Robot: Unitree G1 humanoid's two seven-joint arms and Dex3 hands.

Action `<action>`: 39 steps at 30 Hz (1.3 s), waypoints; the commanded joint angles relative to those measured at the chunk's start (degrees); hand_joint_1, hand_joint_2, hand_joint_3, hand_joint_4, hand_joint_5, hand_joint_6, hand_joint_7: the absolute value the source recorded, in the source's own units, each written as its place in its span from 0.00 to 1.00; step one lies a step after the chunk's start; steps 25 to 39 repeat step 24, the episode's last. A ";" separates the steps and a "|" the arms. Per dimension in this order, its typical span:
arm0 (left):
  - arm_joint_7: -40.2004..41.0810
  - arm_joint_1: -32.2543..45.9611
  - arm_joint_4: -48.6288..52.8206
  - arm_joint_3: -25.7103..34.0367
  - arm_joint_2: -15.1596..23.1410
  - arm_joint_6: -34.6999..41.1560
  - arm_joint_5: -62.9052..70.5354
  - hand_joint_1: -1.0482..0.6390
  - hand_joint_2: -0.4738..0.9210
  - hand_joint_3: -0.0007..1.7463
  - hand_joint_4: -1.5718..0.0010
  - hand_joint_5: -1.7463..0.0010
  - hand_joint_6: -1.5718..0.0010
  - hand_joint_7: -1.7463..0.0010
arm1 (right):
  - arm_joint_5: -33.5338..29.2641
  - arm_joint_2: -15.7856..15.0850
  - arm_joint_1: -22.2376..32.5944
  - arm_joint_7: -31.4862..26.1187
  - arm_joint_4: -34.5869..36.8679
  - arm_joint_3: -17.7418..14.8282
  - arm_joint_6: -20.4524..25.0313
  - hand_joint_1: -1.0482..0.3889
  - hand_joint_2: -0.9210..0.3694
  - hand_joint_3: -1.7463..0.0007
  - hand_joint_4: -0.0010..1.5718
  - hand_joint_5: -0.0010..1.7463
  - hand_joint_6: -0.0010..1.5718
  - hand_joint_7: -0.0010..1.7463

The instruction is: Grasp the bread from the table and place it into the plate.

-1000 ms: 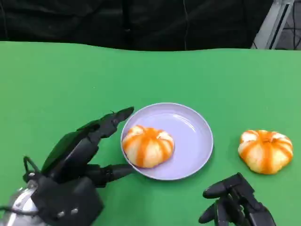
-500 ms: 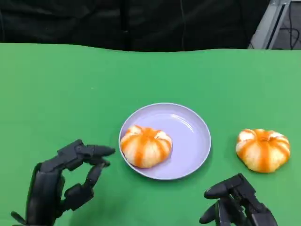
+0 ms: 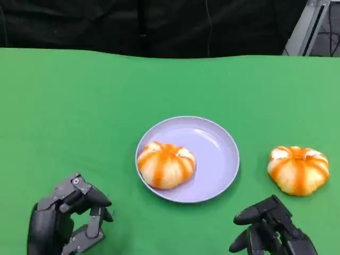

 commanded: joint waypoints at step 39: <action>-5.52 0.99 -0.51 2.25 -0.95 1.38 -0.80 0.57 0.80 0.54 0.47 0.05 0.50 0.17 | -0.11 -0.13 -0.06 -0.20 -0.07 -0.15 -1.47 0.55 0.00 0.42 0.17 1.00 0.07 1.00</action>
